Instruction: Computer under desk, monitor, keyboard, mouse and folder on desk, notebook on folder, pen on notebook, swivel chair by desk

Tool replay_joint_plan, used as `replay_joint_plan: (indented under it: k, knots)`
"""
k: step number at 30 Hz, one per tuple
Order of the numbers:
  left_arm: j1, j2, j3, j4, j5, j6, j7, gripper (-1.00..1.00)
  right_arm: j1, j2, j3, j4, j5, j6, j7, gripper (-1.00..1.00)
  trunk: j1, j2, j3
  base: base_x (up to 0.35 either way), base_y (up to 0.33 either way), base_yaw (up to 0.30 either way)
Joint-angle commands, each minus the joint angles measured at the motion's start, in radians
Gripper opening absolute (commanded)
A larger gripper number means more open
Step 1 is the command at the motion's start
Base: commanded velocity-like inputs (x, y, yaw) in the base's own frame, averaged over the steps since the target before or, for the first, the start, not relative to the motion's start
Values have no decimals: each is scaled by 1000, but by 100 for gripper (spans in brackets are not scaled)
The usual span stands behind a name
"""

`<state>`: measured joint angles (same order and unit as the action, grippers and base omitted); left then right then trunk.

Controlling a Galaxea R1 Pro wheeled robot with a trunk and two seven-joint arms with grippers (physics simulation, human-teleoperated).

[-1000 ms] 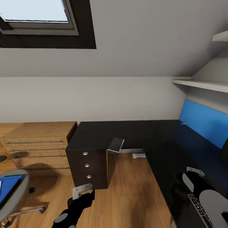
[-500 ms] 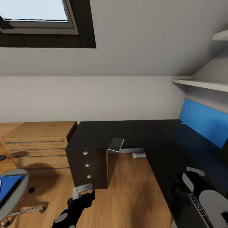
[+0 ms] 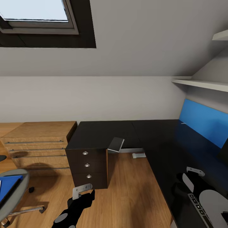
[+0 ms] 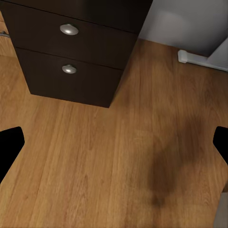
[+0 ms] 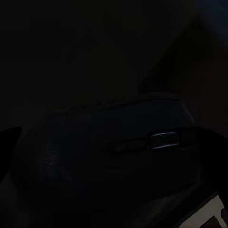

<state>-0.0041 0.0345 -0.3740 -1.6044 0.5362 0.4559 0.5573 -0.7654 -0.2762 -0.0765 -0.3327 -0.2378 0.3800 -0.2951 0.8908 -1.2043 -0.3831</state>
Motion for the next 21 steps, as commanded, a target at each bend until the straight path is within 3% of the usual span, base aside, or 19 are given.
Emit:
replay_joint_plan:
  k: [1, 21]
  knots:
    - [-1, 1, -2, -2, 8, 1, 9, 100, 0, 0, 0, -3, -10, 4, -6, 100, 0, -1, -1, 0, 0, 0]
    - [-1, 2, -2, -2, 9, 1, 9, 100, 0, 0, 0, -4, -10, 2, -3, 100, 0, -1, -1, 0, 0, 0]
